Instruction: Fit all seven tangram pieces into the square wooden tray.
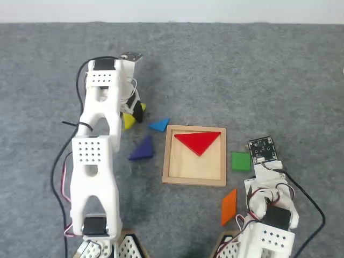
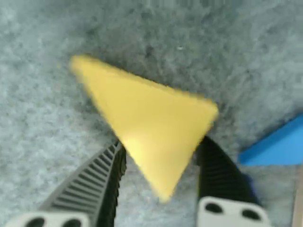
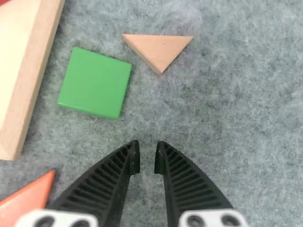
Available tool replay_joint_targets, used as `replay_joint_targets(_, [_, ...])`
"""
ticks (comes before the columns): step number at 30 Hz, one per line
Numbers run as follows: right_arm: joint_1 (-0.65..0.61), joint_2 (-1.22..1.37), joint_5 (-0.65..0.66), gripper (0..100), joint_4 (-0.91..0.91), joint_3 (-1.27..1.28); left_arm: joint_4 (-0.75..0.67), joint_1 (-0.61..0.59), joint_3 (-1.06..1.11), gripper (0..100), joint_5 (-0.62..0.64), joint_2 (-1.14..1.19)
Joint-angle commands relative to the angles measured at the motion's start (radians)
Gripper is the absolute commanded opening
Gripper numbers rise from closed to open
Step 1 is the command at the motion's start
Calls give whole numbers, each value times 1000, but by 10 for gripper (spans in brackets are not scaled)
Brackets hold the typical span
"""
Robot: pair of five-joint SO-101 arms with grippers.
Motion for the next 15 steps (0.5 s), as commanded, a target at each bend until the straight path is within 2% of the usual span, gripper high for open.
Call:
replay_joint_targets(1, [8,-13,8,65,-1,15,-15,-6,-62,159,20,5])
replay_joint_targets(9, [8,-13,8,65,-1,15,-12,-11,-147,84,26,3])
replay_joint_targets(15, [8,-13,8,65,-1,15,-12,-35,-214,76,43,3])
